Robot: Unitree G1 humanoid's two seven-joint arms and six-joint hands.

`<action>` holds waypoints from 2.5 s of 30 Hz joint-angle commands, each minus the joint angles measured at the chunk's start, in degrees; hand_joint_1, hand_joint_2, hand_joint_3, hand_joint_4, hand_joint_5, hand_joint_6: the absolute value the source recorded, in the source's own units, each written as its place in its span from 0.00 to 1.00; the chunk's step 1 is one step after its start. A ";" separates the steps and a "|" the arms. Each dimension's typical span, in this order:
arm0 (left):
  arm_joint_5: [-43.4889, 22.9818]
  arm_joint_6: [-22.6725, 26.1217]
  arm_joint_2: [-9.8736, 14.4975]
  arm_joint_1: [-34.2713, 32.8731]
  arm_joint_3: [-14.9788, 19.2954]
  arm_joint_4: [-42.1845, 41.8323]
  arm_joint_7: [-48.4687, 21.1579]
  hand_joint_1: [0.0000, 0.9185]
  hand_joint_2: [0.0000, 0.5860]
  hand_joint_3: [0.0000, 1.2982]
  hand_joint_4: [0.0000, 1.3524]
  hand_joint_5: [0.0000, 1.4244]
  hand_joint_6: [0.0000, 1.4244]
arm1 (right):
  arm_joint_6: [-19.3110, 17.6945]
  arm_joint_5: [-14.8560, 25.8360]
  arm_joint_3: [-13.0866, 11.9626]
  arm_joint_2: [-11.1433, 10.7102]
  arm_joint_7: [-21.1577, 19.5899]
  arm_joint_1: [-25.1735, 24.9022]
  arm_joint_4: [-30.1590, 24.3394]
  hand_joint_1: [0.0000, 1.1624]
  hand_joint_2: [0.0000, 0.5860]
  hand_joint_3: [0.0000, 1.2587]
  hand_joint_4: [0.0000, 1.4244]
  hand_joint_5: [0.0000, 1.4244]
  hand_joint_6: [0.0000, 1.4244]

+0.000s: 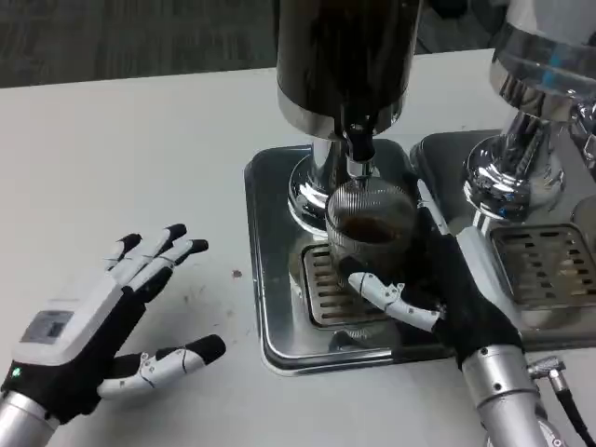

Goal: Grasp the cup under the faucet to collect the drink, then remove the cup.

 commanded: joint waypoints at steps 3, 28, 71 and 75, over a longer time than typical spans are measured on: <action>-0.63 0.92 0.69 0.64 0.60 -1.25 -0.46 0.00 0.20 0.14 0.00 0.07 0.00 | -3.62 2.24 -0.25 0.71 0.33 -1.61 3.27 0.57 0.30 0.00 0.02 0.08 0.17; -1.37 1.30 0.95 2.30 1.13 -2.93 -0.87 0.00 0.20 0.19 0.00 0.08 0.00 | -8.04 4.86 -0.38 2.05 0.49 -3.37 8.84 0.68 0.28 0.00 0.10 0.20 0.29; -2.09 3.59 0.39 6.51 3.29 -7.15 -0.67 0.06 0.26 0.24 0.00 0.09 0.00 | -12.32 4.42 -1.19 4.06 -3.68 -3.96 12.83 0.77 0.27 0.19 0.26 0.43 0.56; -2.38 3.68 0.20 6.68 3.42 -7.15 -0.67 0.06 0.26 0.24 0.00 0.09 0.00 | -12.84 4.10 -0.96 3.93 -4.04 -3.92 12.90 0.78 0.27 0.21 0.27 0.45 0.60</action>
